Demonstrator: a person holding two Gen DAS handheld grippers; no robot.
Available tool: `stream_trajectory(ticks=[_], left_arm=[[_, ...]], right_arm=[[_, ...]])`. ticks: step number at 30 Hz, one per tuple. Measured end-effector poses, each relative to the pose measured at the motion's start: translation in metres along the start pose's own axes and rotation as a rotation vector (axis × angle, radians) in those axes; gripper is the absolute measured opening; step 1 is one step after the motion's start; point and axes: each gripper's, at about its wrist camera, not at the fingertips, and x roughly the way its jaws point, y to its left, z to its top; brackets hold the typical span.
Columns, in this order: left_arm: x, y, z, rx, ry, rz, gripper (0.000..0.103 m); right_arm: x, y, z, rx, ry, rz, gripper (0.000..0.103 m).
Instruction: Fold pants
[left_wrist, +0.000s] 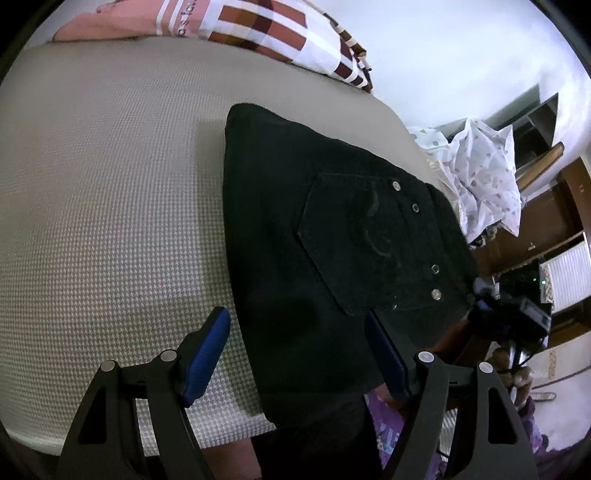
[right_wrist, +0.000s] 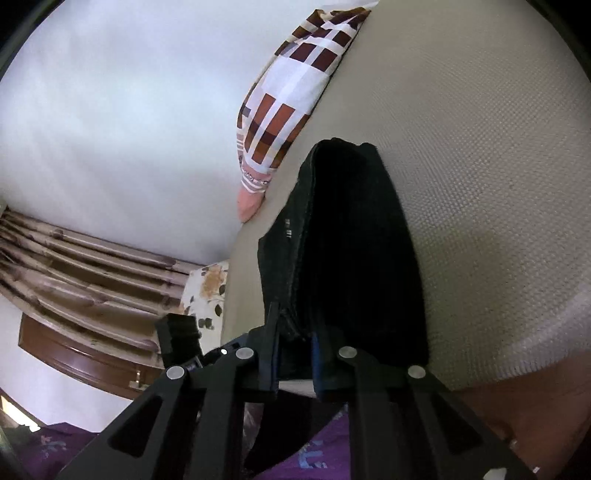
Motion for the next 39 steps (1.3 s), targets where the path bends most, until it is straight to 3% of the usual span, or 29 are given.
stream_trajectory(ticks=[5, 11, 17, 18, 19, 21, 22, 31, 34, 39], left_arm=[[0.008, 0.000, -0.003, -0.001, 0.030, 0.005, 0.079], [0.011, 0.004, -0.004, -0.016, 0.029, 0.005, 0.079], [0.008, -0.001, -0.006, 0.009, 0.020, 0.017, 0.079], [0.006, -0.002, -0.006, 0.019, 0.011, 0.023, 0.079], [0.005, -0.002, -0.005, 0.024, 0.006, 0.025, 0.079], [0.004, -0.001, -0.004, 0.028, -0.001, 0.027, 0.079], [0.003, 0.000, -0.003, 0.026, -0.003, 0.029, 0.079], [-0.008, 0.017, 0.010, 0.013, -0.039, -0.033, 0.079], [-0.005, 0.023, 0.018, 0.028, -0.039, -0.009, 0.079], [0.012, 0.033, 0.027, 0.049, 0.016, -0.013, 0.079]], right_arm=[[0.006, -0.040, -0.008, 0.120, 0.013, 0.021, 0.012], [0.011, -0.044, -0.006, 0.168, 0.019, 0.064, 0.016], [-0.008, -0.027, 0.004, 0.104, -0.035, -0.006, 0.024], [-0.015, -0.025, 0.007, 0.091, -0.055, -0.033, 0.035], [-0.021, -0.025, 0.011, 0.085, -0.074, -0.055, 0.054], [-0.027, -0.025, 0.018, 0.090, -0.093, -0.056, 0.070], [-0.026, -0.025, 0.023, 0.089, -0.088, -0.043, 0.072], [0.014, -0.020, 0.054, -0.003, 0.049, -0.101, 0.074], [0.025, -0.024, 0.060, -0.017, 0.096, -0.122, 0.074], [0.044, -0.022, 0.067, -0.054, 0.165, -0.123, 0.074]])
